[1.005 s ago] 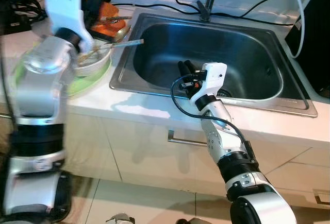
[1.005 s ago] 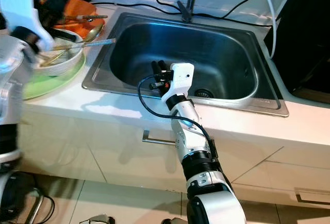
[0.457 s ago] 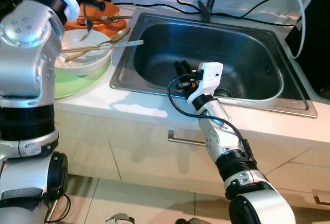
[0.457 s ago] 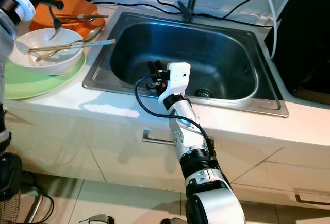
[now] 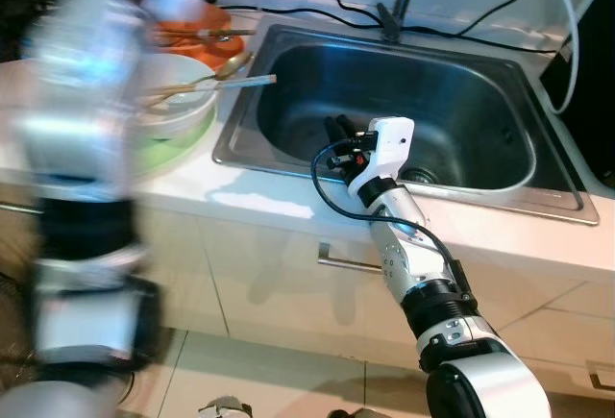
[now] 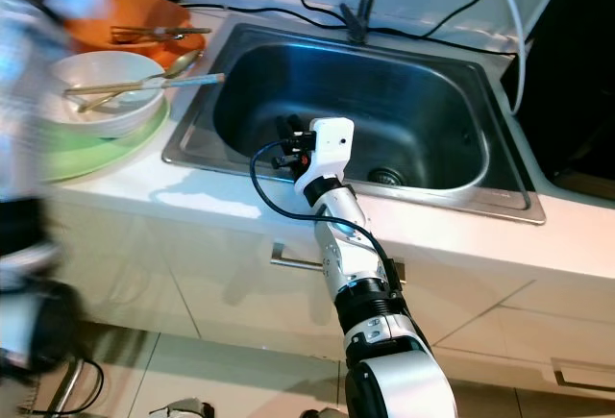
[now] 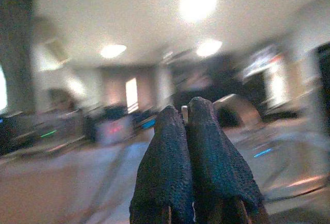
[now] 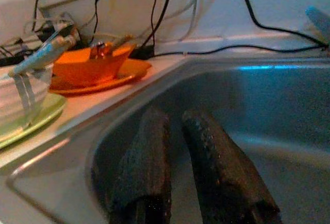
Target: Kitchen organization
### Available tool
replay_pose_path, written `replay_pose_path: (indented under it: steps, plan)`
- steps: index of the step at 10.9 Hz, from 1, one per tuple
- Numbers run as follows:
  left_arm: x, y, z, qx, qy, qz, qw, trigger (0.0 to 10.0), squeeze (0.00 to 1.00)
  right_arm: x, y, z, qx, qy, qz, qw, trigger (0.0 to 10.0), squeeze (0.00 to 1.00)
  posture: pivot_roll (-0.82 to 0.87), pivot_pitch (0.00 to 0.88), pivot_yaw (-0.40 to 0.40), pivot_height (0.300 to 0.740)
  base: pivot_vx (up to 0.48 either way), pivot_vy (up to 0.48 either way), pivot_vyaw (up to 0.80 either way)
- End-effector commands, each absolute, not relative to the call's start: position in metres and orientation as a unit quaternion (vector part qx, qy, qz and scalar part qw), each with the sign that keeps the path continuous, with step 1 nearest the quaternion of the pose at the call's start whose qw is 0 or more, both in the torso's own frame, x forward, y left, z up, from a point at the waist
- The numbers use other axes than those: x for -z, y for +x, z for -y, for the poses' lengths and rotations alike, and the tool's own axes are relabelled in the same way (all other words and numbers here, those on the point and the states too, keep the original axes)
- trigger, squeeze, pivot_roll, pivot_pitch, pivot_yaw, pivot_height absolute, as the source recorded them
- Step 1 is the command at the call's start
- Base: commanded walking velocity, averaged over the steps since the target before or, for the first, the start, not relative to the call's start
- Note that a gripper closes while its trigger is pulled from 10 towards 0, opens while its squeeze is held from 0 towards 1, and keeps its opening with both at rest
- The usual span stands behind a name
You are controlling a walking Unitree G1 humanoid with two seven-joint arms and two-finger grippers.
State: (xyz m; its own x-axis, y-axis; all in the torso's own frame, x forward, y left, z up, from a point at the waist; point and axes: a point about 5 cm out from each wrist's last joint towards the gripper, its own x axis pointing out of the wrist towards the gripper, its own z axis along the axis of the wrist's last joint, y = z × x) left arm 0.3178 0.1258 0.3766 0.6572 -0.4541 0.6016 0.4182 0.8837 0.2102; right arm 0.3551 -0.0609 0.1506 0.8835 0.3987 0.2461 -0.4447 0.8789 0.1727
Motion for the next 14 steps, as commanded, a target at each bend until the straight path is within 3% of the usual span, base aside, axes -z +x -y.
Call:
replay_pose_path:
  steps: [1, 4, 5, 6, 7, 10, 14]
  plan:
    - [-0.379, 0.314, -0.114, 0.273, -0.006, 0.352, 0.895, 10.0, 0.00, -0.156, 0.358, 0.064, -0.214, 0.115, 0.112, 0.964, 10.0, 0.00, 0.11, 0.051, -0.078, 0.740, 0.000, 0.000, 0.00]
    - [-0.368, 0.320, -0.099, 0.316, -0.077, 0.343, 0.881, 10.0, 0.00, -0.156, 0.358, 0.070, -0.202, 0.112, 0.116, 0.966, 10.0, 0.00, 0.10, 0.043, -0.062, 0.740, 0.000, 0.000, 0.00]
    - [-0.351, 0.328, -0.092, 0.326, -0.099, 0.319, 0.884, 10.0, 0.00, -0.156, 0.358, 0.074, -0.197, 0.112, 0.119, 0.967, 10.0, 0.32, 0.09, 0.038, -0.055, 0.740, 0.000, 0.000, 0.00]
    - [-0.344, 0.331, -0.089, 0.330, -0.110, 0.310, 0.885, 10.0, 0.00, -0.156, 0.358, 0.076, -0.195, 0.111, 0.121, 0.967, 10.0, 0.32, 0.09, 0.036, -0.055, 0.740, 0.000, 0.000, 0.00]
    - [-0.317, 0.342, -0.088, 0.324, -0.119, 0.267, 0.900, 10.0, 0.00, -0.157, 0.358, 0.086, -0.187, 0.097, 0.125, 0.970, 10.0, 1.00, 0.08, 0.029, -0.053, 0.740, 0.000, 0.000, 0.00]
    - [-0.296, 0.347, -0.087, 0.315, -0.135, 0.241, 0.908, 10.0, 0.00, -0.165, 0.359, 0.108, -0.172, 0.068, 0.143, 0.972, 10.0, 1.00, 0.07, 0.020, -0.049, 0.740, 0.000, 0.000, 0.00]
    - [-0.289, 0.351, -0.085, 0.319, -0.135, 0.238, 0.908, 10.0, 0.00, -0.183, 0.355, 0.115, -0.218, 0.062, 0.174, 0.958, 10.0, 1.00, 0.06, 0.016, -0.040, 0.740, 0.000, 0.000, 0.00]
